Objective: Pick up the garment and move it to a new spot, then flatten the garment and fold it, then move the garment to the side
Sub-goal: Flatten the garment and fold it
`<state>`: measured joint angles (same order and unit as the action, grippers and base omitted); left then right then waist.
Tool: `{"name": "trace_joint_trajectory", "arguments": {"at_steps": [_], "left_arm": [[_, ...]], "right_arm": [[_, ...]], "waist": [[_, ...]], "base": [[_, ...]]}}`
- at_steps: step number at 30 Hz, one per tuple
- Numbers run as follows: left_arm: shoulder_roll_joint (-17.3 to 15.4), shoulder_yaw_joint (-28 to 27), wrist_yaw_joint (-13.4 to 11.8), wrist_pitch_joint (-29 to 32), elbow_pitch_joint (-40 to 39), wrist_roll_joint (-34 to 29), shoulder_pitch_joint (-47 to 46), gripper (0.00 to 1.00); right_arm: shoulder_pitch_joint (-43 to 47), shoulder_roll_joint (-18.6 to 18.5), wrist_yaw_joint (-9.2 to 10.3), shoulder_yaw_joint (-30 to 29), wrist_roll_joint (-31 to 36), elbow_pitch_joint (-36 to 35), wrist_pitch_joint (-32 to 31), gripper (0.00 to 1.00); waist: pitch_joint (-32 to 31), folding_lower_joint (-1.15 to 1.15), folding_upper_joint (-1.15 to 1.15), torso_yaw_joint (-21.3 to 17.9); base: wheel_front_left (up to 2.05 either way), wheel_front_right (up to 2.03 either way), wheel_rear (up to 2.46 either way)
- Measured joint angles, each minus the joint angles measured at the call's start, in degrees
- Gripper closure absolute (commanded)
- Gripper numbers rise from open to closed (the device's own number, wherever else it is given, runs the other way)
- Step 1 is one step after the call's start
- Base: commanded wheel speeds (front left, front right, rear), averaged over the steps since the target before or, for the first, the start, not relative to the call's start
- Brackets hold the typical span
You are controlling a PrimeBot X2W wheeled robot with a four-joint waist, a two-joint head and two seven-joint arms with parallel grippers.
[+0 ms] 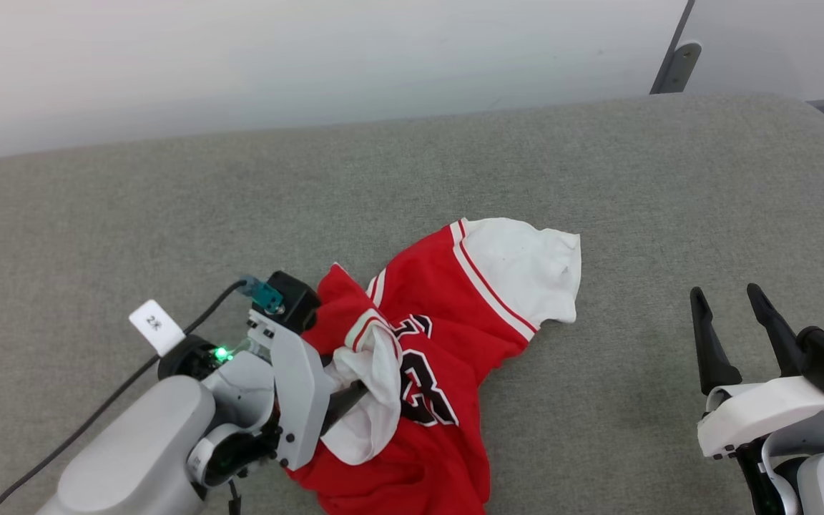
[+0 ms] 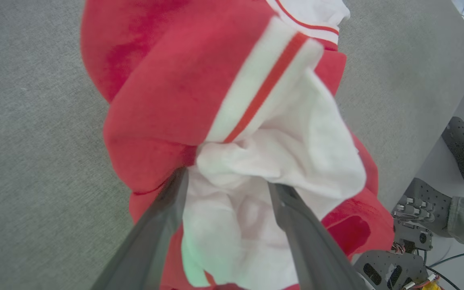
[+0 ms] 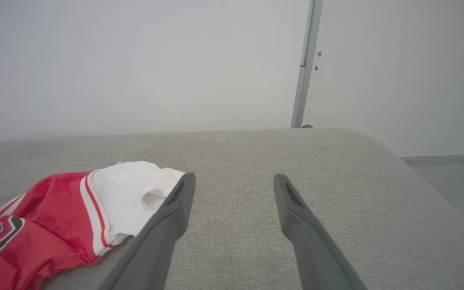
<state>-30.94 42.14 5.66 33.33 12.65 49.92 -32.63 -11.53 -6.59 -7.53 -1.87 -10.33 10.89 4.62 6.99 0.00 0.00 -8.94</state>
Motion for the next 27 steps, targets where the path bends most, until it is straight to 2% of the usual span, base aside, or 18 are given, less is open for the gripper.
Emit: {"name": "trace_joint_trajectory", "arguments": {"at_steps": [1,2,3,5,11,15,19,26,27], "left_arm": [[0.3,0.1,0.2,-0.1,0.5,0.0,0.0,0.36],[0.4,0.2,0.4,-0.3,1.0,0.2,-0.2,0.36],[0.6,0.1,0.5,-0.3,1.3,0.6,-0.3,0.61],[0.9,0.1,0.6,-0.6,1.8,1.2,-0.5,1.0],[0.4,-0.3,0.9,0.0,1.5,2.6,-1.4,1.0],[-1.2,-1.5,-0.2,0.7,0.1,3.5,-1.4,1.0],[-4.8,-3.7,-1.6,1.0,-1.6,4.0,-1.0,1.0],[-13.6,-7.9,-4.4,0.2,-2.0,3.4,0.5,1.0],[-14.6,-8.5,-4.6,-0.3,-1.4,3.4,1.0,0.93]], "right_arm": [[0.0,0.0,0.0,0.0,0.0,0.0,0.0,0.0],[0.0,0.0,0.0,-0.1,0.0,0.0,0.0,0.0],[0.0,0.0,0.0,-0.1,0.0,0.0,0.1,0.0],[0.0,0.0,0.0,-0.1,0.0,0.0,0.1,0.0],[0.0,0.0,0.0,-0.5,0.0,0.0,0.2,0.0],[0.1,0.1,0.0,-0.8,0.0,-0.1,0.1,0.0],[0.4,0.1,0.0,-1.1,0.0,-0.3,0.1,0.0],[0.5,-0.1,0.0,-1.5,-0.2,-0.8,-0.2,0.0],[0.5,-0.1,0.0,-1.5,-0.3,-0.9,-0.2,0.0]], "waist": [[0.1,0.0,0.0,-0.1],[0.2,0.0,0.0,-0.1],[0.3,0.0,0.0,-0.1],[0.4,0.0,0.0,-0.1],[0.2,0.0,0.0,0.2],[0.0,0.0,0.0,0.6],[0.0,0.0,0.0,1.1],[0.6,0.0,0.0,1.5],[0.7,0.0,0.0,1.5]], "base": [[0.0,0.0,0.0],[0.0,0.0,0.0],[0.0,0.0,0.0],[0.0,0.0,0.0],[0.0,0.0,0.0],[0.0,0.0,0.0],[0.0,0.0,0.0],[0.0,0.0,0.0],[0.0,0.0,0.0]]}}
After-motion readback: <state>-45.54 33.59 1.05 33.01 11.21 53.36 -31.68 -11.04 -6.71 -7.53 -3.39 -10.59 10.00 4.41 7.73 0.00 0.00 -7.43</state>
